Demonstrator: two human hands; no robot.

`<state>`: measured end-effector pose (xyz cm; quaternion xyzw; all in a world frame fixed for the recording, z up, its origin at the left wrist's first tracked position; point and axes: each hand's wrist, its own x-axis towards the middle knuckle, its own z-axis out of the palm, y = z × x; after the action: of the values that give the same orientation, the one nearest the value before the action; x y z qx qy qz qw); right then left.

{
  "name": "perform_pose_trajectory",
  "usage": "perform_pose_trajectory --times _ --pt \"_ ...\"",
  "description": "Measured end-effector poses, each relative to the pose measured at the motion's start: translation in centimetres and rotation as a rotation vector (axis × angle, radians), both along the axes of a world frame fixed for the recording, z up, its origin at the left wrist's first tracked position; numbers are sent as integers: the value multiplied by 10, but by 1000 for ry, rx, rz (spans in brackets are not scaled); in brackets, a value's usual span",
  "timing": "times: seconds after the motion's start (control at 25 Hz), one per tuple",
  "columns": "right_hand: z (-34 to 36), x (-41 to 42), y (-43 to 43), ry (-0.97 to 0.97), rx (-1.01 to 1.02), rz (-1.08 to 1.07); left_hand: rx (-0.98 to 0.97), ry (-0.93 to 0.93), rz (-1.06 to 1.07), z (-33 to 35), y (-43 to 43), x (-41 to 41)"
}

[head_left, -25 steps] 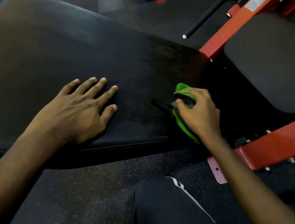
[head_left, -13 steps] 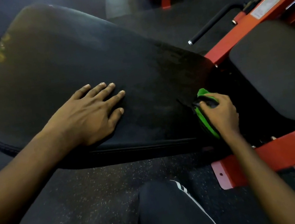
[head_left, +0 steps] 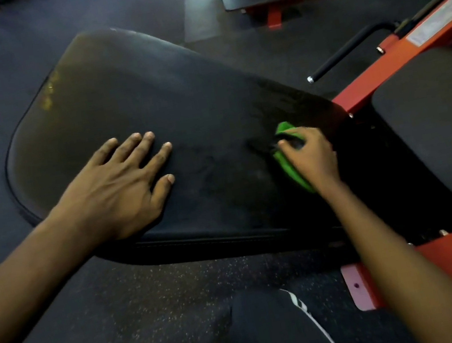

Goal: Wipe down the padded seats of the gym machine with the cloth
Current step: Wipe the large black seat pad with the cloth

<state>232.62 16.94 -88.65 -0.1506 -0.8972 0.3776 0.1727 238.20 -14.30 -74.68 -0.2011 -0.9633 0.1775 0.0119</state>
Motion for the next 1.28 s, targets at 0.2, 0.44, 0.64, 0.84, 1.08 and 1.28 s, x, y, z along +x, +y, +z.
perform_pose_trajectory --times 0.2,0.44,0.64,0.84,1.08,1.28 --pt "29 13 -58 75 0 100 9 7 -10 -4 -1 -2" --pt "40 -17 -78 266 28 302 12 21 -6 -4 0 -2" --pt "46 -38 -86 158 9 198 25 16 -6 -4 0 -2" --pt "48 37 -105 357 58 495 101 78 47 -2 3 4" --pt "78 -64 -134 251 -9 330 119 -7 -28 13 -19 14" --pt "128 -64 -208 458 67 803 240 101 -234 9 -27 31"
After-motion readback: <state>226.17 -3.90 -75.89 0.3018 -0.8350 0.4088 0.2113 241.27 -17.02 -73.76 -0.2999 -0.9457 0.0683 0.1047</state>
